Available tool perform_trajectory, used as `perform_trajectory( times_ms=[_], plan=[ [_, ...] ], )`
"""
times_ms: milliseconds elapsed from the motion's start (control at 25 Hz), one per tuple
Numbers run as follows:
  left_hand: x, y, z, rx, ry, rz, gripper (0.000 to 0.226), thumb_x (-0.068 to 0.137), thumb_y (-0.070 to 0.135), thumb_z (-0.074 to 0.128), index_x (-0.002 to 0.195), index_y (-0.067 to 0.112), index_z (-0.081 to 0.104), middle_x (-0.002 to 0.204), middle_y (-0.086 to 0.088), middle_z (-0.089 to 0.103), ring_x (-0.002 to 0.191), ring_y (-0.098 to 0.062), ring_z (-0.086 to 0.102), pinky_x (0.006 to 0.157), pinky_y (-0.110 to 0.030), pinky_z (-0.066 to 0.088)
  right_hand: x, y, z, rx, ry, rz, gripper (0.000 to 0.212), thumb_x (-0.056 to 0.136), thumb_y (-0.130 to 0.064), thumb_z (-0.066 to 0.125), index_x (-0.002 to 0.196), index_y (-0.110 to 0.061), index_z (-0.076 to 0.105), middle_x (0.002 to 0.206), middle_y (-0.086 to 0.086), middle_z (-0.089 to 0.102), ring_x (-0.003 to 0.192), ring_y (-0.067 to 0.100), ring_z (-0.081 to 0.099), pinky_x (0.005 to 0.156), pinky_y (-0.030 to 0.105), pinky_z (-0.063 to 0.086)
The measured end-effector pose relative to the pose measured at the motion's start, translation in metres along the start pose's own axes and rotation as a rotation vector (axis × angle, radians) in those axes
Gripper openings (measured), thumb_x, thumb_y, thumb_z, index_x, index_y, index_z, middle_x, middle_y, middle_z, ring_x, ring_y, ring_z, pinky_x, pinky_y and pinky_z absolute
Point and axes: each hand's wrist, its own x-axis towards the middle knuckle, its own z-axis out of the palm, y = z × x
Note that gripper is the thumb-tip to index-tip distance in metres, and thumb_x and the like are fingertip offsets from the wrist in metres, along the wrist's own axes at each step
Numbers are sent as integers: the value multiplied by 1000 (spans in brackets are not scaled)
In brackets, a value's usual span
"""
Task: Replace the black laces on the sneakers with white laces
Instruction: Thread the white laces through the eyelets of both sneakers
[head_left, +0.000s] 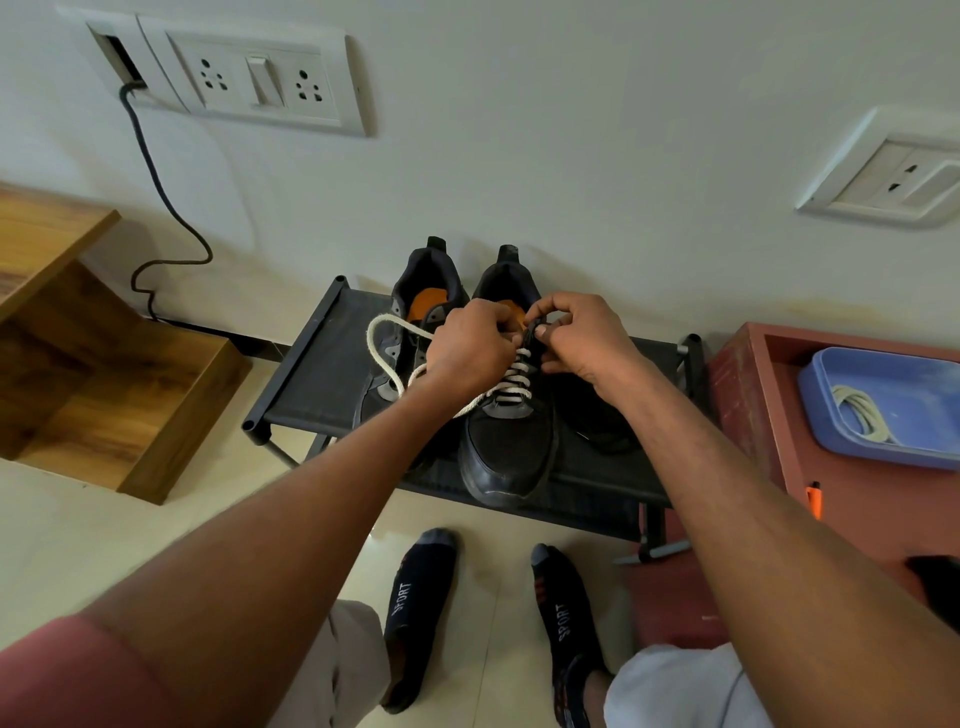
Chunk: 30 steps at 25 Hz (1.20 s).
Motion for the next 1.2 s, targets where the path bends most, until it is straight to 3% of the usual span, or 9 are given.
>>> perform_trajectory(
  times_ms=[200,440,560,640,840,1040,1200],
  plan=[
    [3,0,1,-63,-22,-10,20,97,22,66,80,33,68,81,5,70,84,-19,67,71,-36,53,0,1,-1,0,0,-1,25,100,-5,65,91,-26,75,97,5,65,82,25,72,69,36,66],
    [6,-3,-3,-131,-103,-12,18,97,20,69,82,28,73,85,2,73,88,-19,69,84,-42,59,-3,0,-1,1,-2,1,26,99,-4,66,90,-27,75,105,8,66,88,25,72,69,35,66],
    [4,0,-7,-15,-173,39,15,100,17,60,101,24,74,90,0,71,86,-21,67,79,-39,56,-3,-2,-3,13,-10,12,25,100,-4,65,94,-26,75,108,9,67,90,25,72,72,36,66],
    [1,1,-8,115,-113,91,21,98,16,59,113,26,71,95,0,70,85,-23,65,74,-38,54,-3,-2,-3,10,-15,16,24,100,-5,65,96,-26,76,107,8,67,87,25,73,72,36,67],
    [-5,3,-10,166,1,108,17,90,16,64,87,33,67,81,5,66,75,-20,62,55,-28,37,-3,-2,-5,-1,-23,24,23,100,-5,66,99,-25,77,107,9,70,82,25,74,72,37,67],
    [-5,7,-4,110,-31,71,19,90,13,62,83,30,65,78,5,64,77,-23,62,61,-30,39,-3,-1,-2,-17,11,16,26,99,-4,66,93,-27,77,106,8,70,80,24,74,72,39,67],
    [-1,4,-5,42,-70,60,15,93,12,66,86,25,68,73,10,61,73,-13,59,60,-27,39,-3,-1,-2,3,40,19,25,98,-4,67,92,-26,78,105,6,70,83,20,73,71,37,67]
  ],
)
